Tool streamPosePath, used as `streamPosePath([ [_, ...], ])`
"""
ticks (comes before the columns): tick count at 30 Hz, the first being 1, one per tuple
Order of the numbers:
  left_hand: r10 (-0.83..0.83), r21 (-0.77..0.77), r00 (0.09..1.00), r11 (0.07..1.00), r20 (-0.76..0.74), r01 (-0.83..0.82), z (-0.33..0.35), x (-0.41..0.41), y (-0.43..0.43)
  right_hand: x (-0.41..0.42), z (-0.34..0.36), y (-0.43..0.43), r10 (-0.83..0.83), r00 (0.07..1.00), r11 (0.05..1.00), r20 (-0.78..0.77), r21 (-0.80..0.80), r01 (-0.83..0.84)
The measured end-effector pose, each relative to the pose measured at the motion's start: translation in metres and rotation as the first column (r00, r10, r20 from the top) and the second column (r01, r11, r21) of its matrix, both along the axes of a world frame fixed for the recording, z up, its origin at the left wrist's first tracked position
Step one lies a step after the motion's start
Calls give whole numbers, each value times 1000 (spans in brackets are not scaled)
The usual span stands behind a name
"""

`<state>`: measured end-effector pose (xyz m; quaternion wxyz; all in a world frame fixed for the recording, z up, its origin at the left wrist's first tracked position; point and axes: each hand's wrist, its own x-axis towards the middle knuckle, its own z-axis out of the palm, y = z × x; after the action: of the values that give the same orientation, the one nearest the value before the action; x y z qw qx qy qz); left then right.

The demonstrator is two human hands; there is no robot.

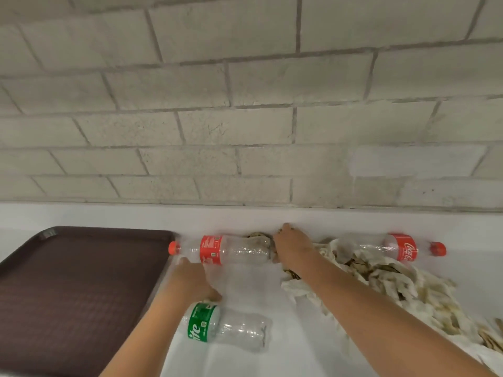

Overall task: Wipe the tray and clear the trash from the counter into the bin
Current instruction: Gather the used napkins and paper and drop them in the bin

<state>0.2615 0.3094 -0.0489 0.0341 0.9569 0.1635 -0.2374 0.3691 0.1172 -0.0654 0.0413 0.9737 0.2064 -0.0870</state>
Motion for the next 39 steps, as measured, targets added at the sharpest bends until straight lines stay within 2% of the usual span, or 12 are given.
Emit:
streamPosePath([
  [5, -44, -132, 999, 990, 21, 46, -9, 5, 0, -5, -1, -4, -45, 999, 994, 29, 106, 42],
  [8, 24, -221, 990, 975, 137, 7, -8, 11, -3, -5, 5, -13, -26, 997, 971, 68, 239, 9],
  [10, 99, -339, 975, 941, 197, -27, -9, 12, -5, 1, 7, -15, 62, 997, 942, 54, 328, -76],
  [14, 221, -537, 920, 843, 323, -14, -6, 8, -10, 17, 12, -8, 312, 948, 942, -69, 153, -299],
  [17, 222, -605, 908, 795, 355, 42, -1, 5, -16, 17, 17, 1, 354, 932, 935, -75, 62, -350],
  [21, 233, -654, 895, 752, 381, 82, 3, 3, -24, 10, 11, -2, 272, 962, 956, -5, 116, -269],
  [24, 180, -578, 858, 801, 480, 155, 3, -1, -36, 5, 5, -18, 177, 984, 977, 27, 118, -179],
  [27, 132, -536, 826, 814, 547, 224, 4, -7, -50, -1, 5, -37, 95, 993, 958, 70, 263, -110],
  [29, 129, -517, 817, 825, 562, 226, 4, -9, -57, -6, 13, -49, -12, 996, 883, 92, 469, -33],
  [32, 133, -487, 791, 844, 597, 225, 6, -6, -64, -18, 45, -74, -170, 982, 650, 78, 758, 53],
  [36, 127, -483, 758, 834, 640, 268, 23, 0, -88, -65, 81, -130, -322, 947, 424, -9, 893, 153],
  [39, 139, -564, 799, 777, 585, 278, 32, -4, -124, -122, 80, -170, -398, 902, 288, -168, 911, 296],
])
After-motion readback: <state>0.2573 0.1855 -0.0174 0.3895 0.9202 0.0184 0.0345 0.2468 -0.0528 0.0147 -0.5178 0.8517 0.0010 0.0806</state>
